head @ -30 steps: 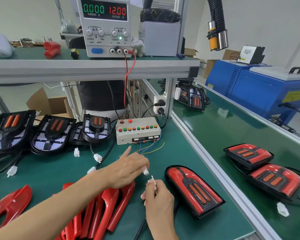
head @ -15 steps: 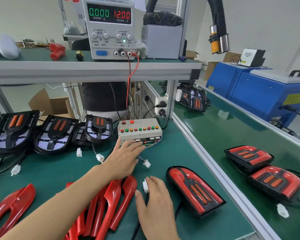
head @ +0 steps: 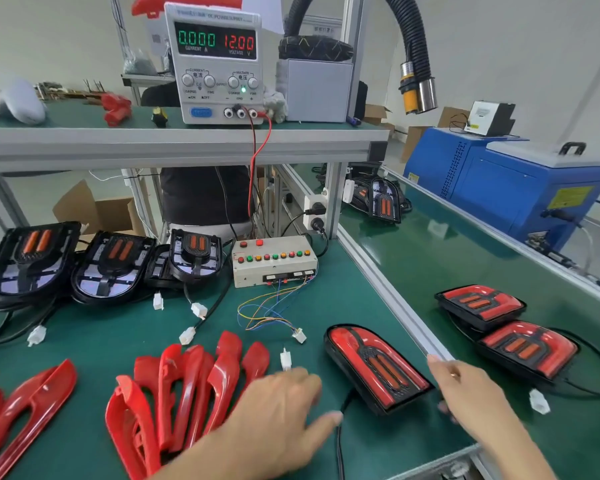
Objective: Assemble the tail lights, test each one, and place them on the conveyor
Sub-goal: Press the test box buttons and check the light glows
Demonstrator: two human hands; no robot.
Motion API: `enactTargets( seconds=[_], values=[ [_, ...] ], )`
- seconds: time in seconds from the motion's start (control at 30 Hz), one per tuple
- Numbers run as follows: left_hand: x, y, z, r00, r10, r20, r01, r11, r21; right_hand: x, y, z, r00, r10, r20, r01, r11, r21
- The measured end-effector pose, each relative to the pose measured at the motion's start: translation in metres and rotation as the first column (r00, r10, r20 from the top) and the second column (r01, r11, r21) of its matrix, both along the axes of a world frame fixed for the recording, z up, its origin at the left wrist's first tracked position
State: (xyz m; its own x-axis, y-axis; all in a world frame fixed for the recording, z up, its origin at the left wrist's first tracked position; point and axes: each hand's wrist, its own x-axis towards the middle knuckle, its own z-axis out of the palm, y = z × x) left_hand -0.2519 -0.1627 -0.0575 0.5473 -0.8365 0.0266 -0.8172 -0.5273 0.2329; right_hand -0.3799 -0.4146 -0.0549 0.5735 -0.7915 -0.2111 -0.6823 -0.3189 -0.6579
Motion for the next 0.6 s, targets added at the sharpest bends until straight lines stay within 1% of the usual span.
enactTargets(
  seconds=[0.07, 0.1, 0.17, 0.23, 0.27, 0.33, 0.4, 0.47, 0.5, 0.53, 0.6],
  values=[
    [-0.022, -0.012, -0.005, 0.994, 0.066, -0.090, -0.058, 0.995, 0.082, 0.009, -0.004, -0.005, 0.997, 0.007, 0.080, -0.029, 0.962, 0.271],
    [-0.030, -0.019, -0.007, 0.987, 0.105, -0.118, -0.087, 0.985, 0.148, 0.012, -0.005, -0.006, 0.994, 0.017, 0.107, -0.055, 0.933, 0.357],
    [-0.039, -0.030, -0.011, 0.979, 0.168, -0.118, -0.136, 0.961, 0.241, 0.017, -0.005, -0.008, 0.991, 0.045, 0.129, -0.096, 0.898, 0.429],
    [-0.044, -0.034, -0.013, 0.978, 0.186, -0.092, -0.160, 0.958, 0.239, 0.019, -0.004, -0.009, 0.985, 0.073, 0.154, -0.139, 0.865, 0.482],
    [-0.046, -0.032, -0.011, 0.980, 0.188, -0.070, -0.168, 0.959, 0.229, 0.018, -0.002, -0.009, 0.982, 0.098, 0.160, -0.166, 0.847, 0.505],
    [-0.049, -0.026, -0.013, 0.978, 0.204, 0.049, -0.210, 0.967, 0.146, 0.017, 0.002, -0.012, 0.974, 0.158, 0.163, -0.221, 0.822, 0.525],
    [-0.054, -0.017, -0.010, 0.952, 0.298, 0.064, -0.303, 0.948, 0.100, 0.015, 0.006, -0.014, 0.968, 0.182, 0.171, -0.245, 0.820, 0.517],
    [-0.059, -0.014, -0.014, 0.907, 0.421, 0.003, -0.417, 0.896, 0.156, 0.015, 0.008, -0.016, 0.962, 0.199, 0.188, -0.269, 0.822, 0.501],
    [-0.061, -0.013, -0.018, 0.878, 0.478, 0.013, -0.474, 0.865, 0.168, 0.014, 0.010, -0.017, 0.959, 0.205, 0.196, -0.277, 0.827, 0.489],
    [-0.061, -0.013, -0.020, 0.857, 0.515, 0.025, -0.513, 0.845, 0.152, 0.012, 0.012, -0.017, 0.957, 0.212, 0.200, -0.284, 0.835, 0.472],
    [-0.060, -0.014, -0.022, 0.847, 0.531, 0.038, -0.531, 0.839, 0.115, 0.008, 0.015, -0.020, 0.952, 0.215, 0.217, -0.293, 0.842, 0.453]
  ],
)
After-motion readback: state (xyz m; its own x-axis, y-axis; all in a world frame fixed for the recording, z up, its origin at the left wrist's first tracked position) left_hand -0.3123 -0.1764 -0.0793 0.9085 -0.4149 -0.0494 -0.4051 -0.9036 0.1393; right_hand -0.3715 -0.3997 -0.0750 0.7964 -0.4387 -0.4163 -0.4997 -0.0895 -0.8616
